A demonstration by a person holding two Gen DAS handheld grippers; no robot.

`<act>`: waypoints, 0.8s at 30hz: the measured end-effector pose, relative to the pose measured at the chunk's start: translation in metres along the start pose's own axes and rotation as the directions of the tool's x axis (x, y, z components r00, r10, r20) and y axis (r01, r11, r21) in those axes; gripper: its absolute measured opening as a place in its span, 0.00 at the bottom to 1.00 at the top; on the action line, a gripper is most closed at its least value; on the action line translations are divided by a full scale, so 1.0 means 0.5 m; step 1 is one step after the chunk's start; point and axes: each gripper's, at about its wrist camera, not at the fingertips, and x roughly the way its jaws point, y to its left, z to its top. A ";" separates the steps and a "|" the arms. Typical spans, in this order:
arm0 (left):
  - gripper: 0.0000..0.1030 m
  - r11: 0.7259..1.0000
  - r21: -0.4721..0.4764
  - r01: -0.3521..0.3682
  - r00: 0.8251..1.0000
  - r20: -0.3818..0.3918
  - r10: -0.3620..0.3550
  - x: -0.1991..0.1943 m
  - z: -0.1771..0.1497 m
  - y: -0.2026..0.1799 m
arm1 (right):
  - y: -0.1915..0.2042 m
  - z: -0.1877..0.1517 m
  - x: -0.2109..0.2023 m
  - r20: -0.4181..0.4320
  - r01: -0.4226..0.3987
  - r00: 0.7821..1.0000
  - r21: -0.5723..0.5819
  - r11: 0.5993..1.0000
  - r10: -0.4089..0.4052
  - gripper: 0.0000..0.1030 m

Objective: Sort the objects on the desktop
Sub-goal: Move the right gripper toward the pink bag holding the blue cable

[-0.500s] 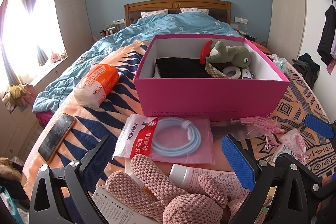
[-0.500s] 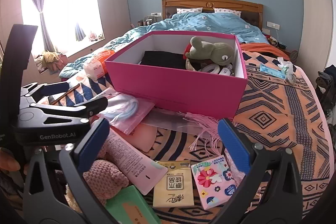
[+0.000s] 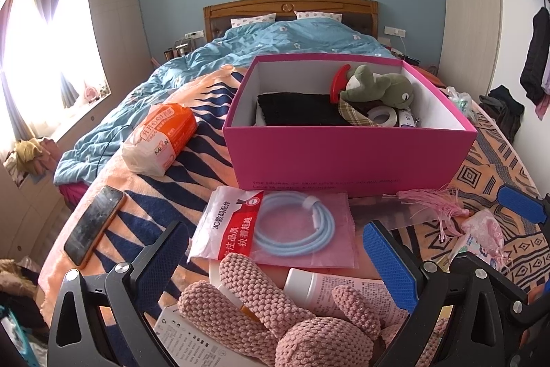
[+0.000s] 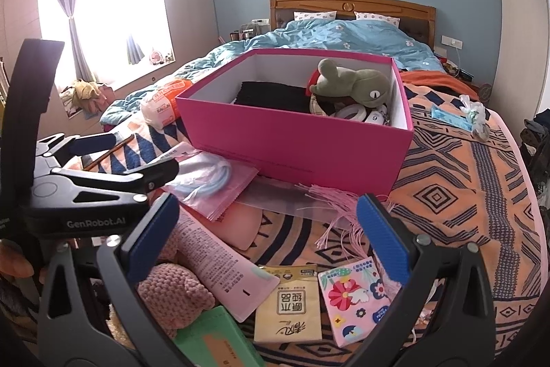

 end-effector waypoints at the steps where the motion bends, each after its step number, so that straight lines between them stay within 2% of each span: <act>1: 1.00 1.000 -0.001 0.005 1.000 0.000 -0.005 0.000 0.001 0.003 | 0.001 0.000 0.002 -0.003 -0.003 1.000 -0.003 1.000 0.003 1.00; 4: 1.00 0.999 -0.004 0.037 0.999 -0.012 -0.037 0.002 0.002 0.020 | 0.001 0.000 0.008 -0.015 -0.016 1.000 -0.005 1.000 0.016 1.00; 12: 1.00 0.998 -0.014 0.056 0.998 -0.035 -0.056 0.020 0.009 0.079 | -0.004 0.002 0.050 -0.081 -0.086 0.993 -0.003 0.996 0.085 1.00; 17: 1.00 0.999 -0.022 0.043 0.996 -0.076 -0.044 0.053 0.017 0.117 | -0.008 0.003 0.100 -0.163 -0.150 0.975 0.034 0.988 0.154 0.93; 20: 1.00 0.997 -0.047 0.062 0.993 -0.097 -0.066 0.076 0.018 0.135 | 0.000 0.002 0.130 -0.207 -0.181 0.961 0.040 0.983 0.185 0.86; 24: 1.00 0.996 -0.058 0.066 0.987 -0.140 -0.073 0.115 0.014 0.144 | 0.011 0.002 0.169 -0.255 -0.214 0.941 0.052 0.975 0.220 0.85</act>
